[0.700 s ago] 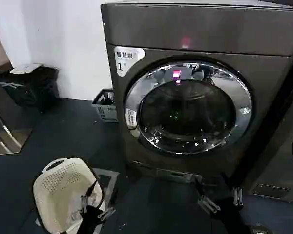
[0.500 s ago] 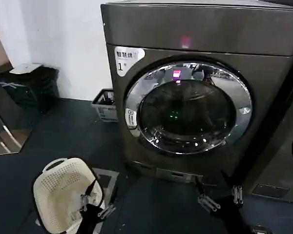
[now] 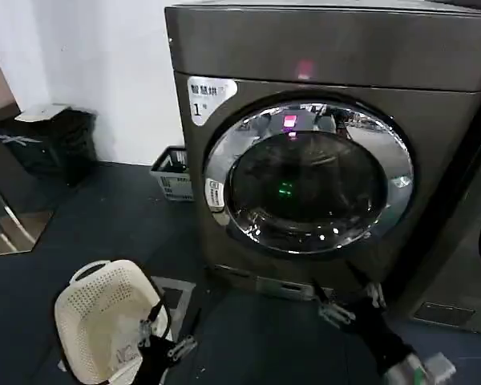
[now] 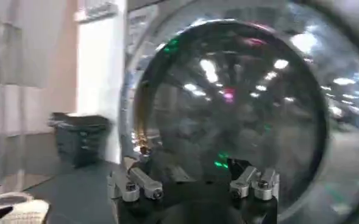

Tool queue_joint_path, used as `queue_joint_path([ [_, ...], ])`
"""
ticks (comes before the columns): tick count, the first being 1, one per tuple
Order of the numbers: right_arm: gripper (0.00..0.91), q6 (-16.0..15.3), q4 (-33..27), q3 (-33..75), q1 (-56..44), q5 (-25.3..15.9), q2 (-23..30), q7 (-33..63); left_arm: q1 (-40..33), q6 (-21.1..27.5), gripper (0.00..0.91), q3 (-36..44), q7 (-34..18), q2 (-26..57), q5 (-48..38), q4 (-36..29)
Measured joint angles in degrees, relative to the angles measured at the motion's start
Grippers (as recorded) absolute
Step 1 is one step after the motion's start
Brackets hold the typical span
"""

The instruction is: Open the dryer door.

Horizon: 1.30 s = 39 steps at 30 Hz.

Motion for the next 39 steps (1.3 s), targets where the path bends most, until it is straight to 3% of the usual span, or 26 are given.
queue_joint_path([
  [15,0.907,0.80,-13.45,-16.54,21.13,0.25,0.57,-0.69,1.46,3.13,0.907,0.49,0.35,-0.37,-2.33,-3.28],
  [39,0.907,1.37,-29.19,-27.09,36.40,-0.65,8.30,-1.29,-0.54,0.75,0.907,-1.97,1.14,-1.16,-6.15,-3.64],
])
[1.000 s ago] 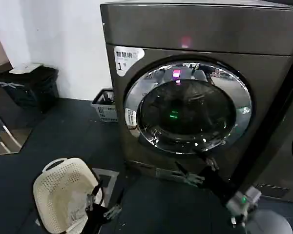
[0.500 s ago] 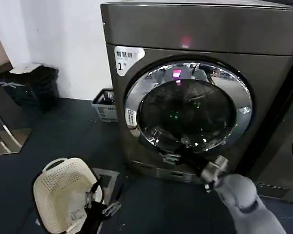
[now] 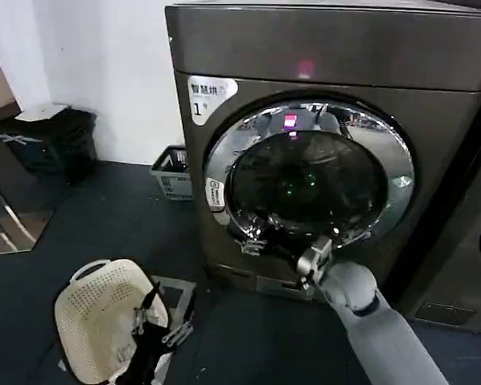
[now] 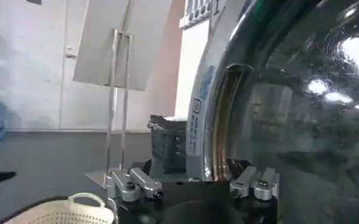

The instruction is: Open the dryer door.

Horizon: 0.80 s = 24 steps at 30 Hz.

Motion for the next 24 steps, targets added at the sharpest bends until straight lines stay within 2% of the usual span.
queue_joint_path([
  [13,0.907,0.30,-4.94,-2.38,4.38,0.96,3.30,0.08,0.09,-0.37,0.907,-0.27,0.01,-0.07,0.36,-0.42],
  [18,0.907,0.35,-5.77,-2.43,4.73,1.71,3.25,-2.71,0.16,-0.27,0.907,-0.52,0.12,-0.20,-0.21,-0.80],
  [24,0.907,-0.03,-5.52,-2.17,4.72,4.87,1.95,-7.21,-0.44,-0.32,0.907,-1.49,1.13,-0.10,-1.68,-0.29],
])
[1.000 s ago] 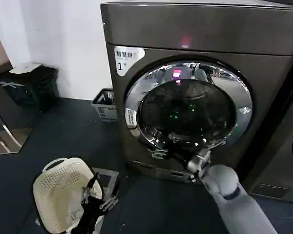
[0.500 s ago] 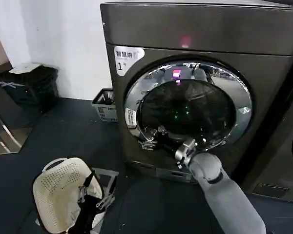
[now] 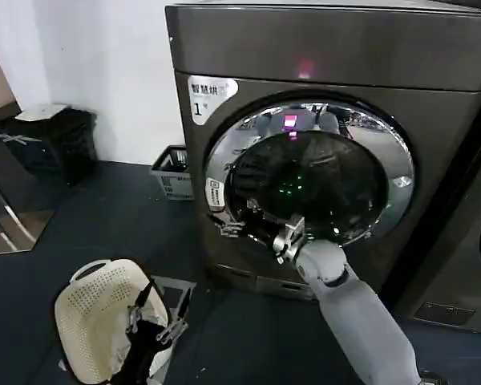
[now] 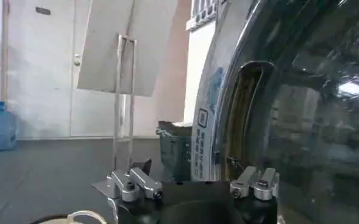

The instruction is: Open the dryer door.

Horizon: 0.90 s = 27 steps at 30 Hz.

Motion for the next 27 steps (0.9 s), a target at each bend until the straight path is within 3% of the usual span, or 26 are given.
queue_joint_path([
  [8,0.907,-0.35,3.07,0.59,-1.91,4.47,-3.59,-8.93,-3.53,2.30,0.907,-2.36,0.57,2.77,-7.71,2.82],
  [15,0.907,-3.14,8.19,2.62,-5.45,6.84,-8.13,-19.47,-10.38,2.43,0.907,-3.85,2.83,11.24,-16.19,8.45],
  [21,0.907,-5.26,13.14,5.31,-9.67,8.64,-11.77,-26.70,-18.41,2.42,0.907,-1.59,5.98,20.48,-25.76,15.21],
  [27,0.907,-5.33,17.68,8.74,-13.93,8.69,-14.49,-31.98,-26.39,3.51,0.907,3.62,7.51,28.70,-33.80,20.11],
])
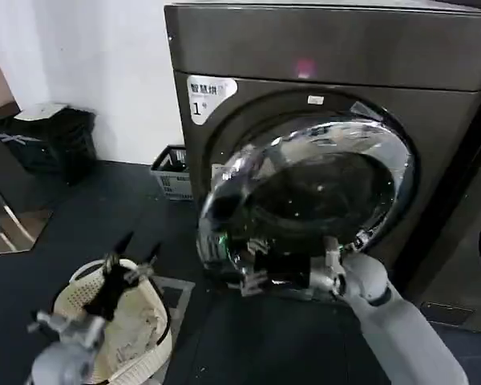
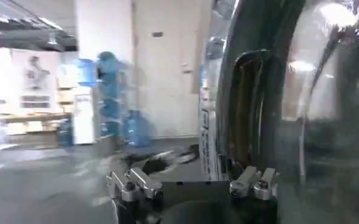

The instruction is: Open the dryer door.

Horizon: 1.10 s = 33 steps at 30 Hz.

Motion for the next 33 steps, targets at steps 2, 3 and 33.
queue_joint_path([
  [2,0.907,0.12,1.44,1.38,-1.54,-0.04,-0.80,-1.48,-2.69,0.99,0.907,2.14,0.61,2.33,-3.14,1.27],
  [3,0.907,0.18,2.16,2.01,-2.32,-0.04,-1.16,-2.18,-3.86,1.11,0.907,3.15,0.79,3.21,-3.99,1.71],
  [33,0.907,4.47,8.32,14.34,-15.47,0.26,-5.33,-12.62,-34.02,7.05,0.907,34.19,13.66,12.66,-21.08,10.65],
])
